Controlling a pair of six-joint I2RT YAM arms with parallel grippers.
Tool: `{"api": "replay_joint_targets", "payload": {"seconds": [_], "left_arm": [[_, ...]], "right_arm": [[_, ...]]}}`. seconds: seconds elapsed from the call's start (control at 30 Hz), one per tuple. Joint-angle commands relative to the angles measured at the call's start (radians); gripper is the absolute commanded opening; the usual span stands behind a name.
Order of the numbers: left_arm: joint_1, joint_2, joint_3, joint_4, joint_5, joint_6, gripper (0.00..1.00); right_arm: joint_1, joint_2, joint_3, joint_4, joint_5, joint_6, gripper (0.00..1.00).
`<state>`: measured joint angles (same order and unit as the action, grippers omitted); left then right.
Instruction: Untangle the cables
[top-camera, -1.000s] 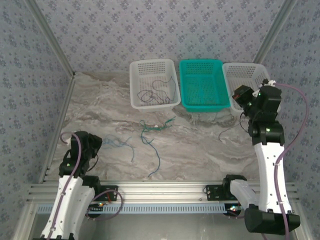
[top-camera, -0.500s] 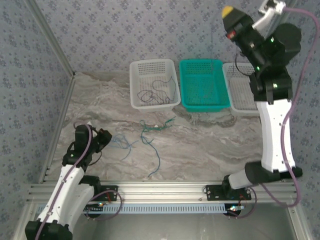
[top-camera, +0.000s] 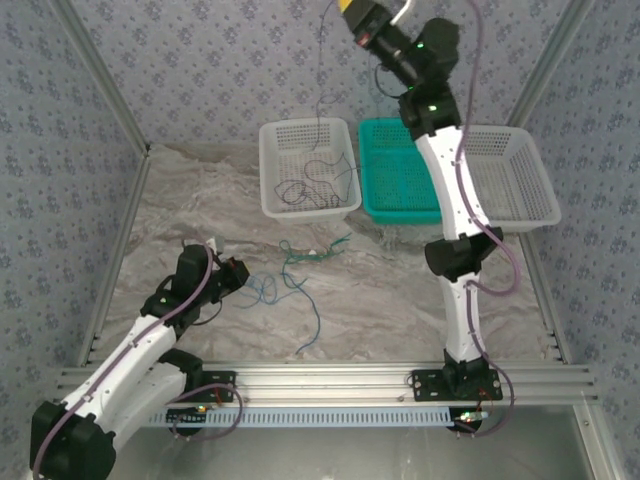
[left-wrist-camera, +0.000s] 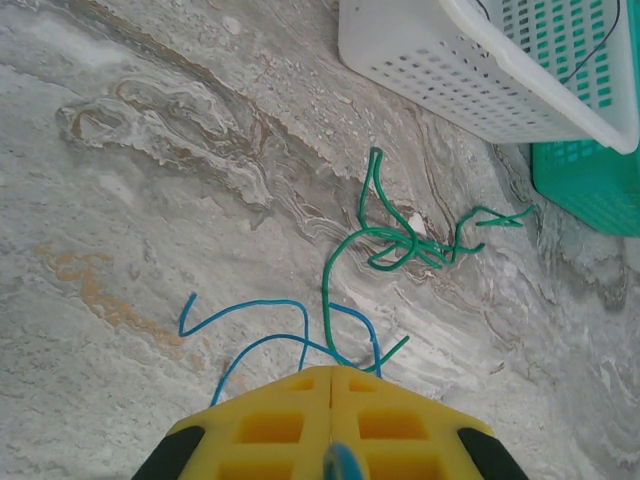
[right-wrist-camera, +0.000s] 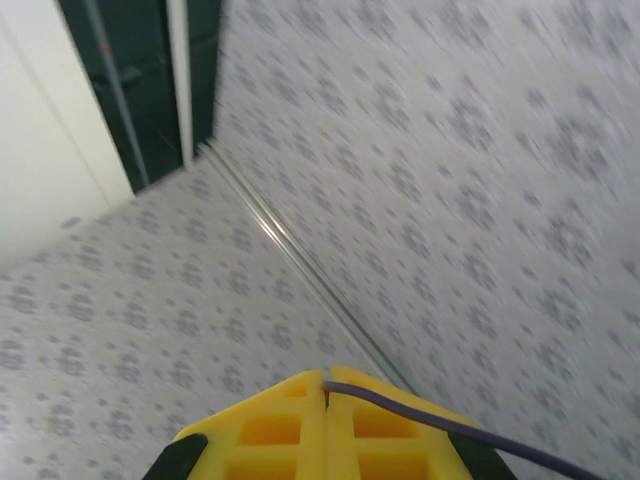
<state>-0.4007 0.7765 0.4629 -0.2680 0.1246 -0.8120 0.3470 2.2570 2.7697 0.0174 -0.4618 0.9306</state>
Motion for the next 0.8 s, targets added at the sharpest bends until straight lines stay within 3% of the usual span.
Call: {"api": "replay_joint_targets", "payload": {"seconds": [0.0, 0.2, 0.3, 0.4, 0.47, 0.57, 0.6, 0.7, 0.77], "left_arm": [[-0.016, 0.0, 0.007, 0.048, -0.038, -0.003, 0.0], [-0.02, -0.017, 0.001, 0.045, -0.047, -0.007, 0.0], [-0.021, -0.035, 0.009, 0.034, -0.049, -0.01, 0.0], [-0.023, -0.047, 0.039, 0.02, -0.029, 0.008, 0.0], [-0.024, -0.047, 0.071, 0.009, -0.01, 0.031, 0.0], [-0.034, -0.043, 0.125, -0.016, 0.007, 0.067, 0.0], [-0.039, -0.039, 0.141, -0.018, 0.012, 0.08, 0.0], [-0.06, -0.022, 0.194, -0.021, 0.024, 0.121, 0.0], [-0.076, 0.005, 0.244, -0.037, 0.03, 0.15, 0.0]], "right_arm": [[0.024, 0.072, -0.041, 0.036, -0.055, -0.02, 0.0], [0.093, 0.224, -0.182, -0.156, -0.05, -0.103, 0.0], [0.126, 0.248, -0.234, -0.344, 0.082, -0.12, 0.02], [0.134, 0.235, -0.235, -0.487, 0.143, -0.104, 0.31], [0.135, 0.178, -0.238, -0.564, 0.2, -0.151, 0.56], [0.137, 0.046, -0.3, -0.614, 0.266, -0.247, 0.78], [0.136, -0.007, -0.346, -0.614, 0.283, -0.261, 0.98], [0.114, -0.187, -0.531, -0.55, 0.283, -0.285, 0.99], [0.092, -0.311, -0.652, -0.484, 0.188, -0.339, 1.0]]}}
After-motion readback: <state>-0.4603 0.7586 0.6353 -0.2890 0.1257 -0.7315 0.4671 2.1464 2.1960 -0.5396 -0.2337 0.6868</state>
